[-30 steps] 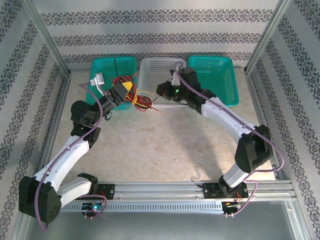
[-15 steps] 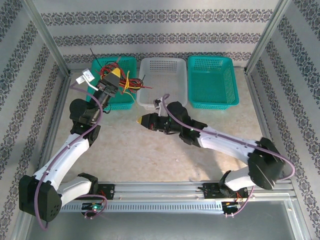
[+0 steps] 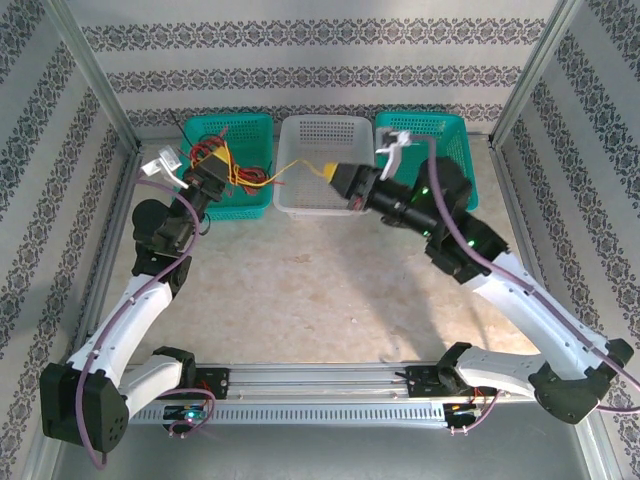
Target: Untangle the cables
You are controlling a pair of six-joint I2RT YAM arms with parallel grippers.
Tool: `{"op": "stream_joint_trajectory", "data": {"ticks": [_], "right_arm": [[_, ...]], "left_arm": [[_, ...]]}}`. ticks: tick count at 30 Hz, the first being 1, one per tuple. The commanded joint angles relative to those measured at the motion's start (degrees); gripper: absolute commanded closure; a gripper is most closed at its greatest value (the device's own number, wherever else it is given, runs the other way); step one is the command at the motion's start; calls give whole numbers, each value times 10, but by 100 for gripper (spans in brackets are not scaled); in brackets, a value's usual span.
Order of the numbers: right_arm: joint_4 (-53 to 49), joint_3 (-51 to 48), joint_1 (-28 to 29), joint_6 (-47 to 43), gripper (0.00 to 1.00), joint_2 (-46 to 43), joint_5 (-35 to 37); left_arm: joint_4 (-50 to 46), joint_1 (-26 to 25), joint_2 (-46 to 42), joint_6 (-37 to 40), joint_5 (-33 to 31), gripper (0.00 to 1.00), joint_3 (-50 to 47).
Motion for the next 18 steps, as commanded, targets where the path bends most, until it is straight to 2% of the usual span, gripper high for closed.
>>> {"op": "stream_joint_trajectory", "data": {"ticks": [1, 6, 8, 11, 14, 18], "right_arm": [[-43, 60, -46, -33, 100, 6, -9], [-103, 129, -153, -21, 100, 48, -11], [-102, 123, -213, 1, 100, 61, -34], [-109, 112, -275, -4, 100, 85, -42], [-143, 105, -323, -27, 100, 103, -27], [-156, 65, -413, -23, 100, 95, -28]], "left_arm": [[-28, 6, -13, 6, 78, 100, -18], [22, 6, -1, -54, 194, 100, -47], [82, 6, 12, -108, 252, 100, -55], [200, 6, 34, -201, 314, 100, -61], [276, 9, 48, -266, 339, 100, -62], [220, 25, 18, -227, 311, 100, -90]]}}
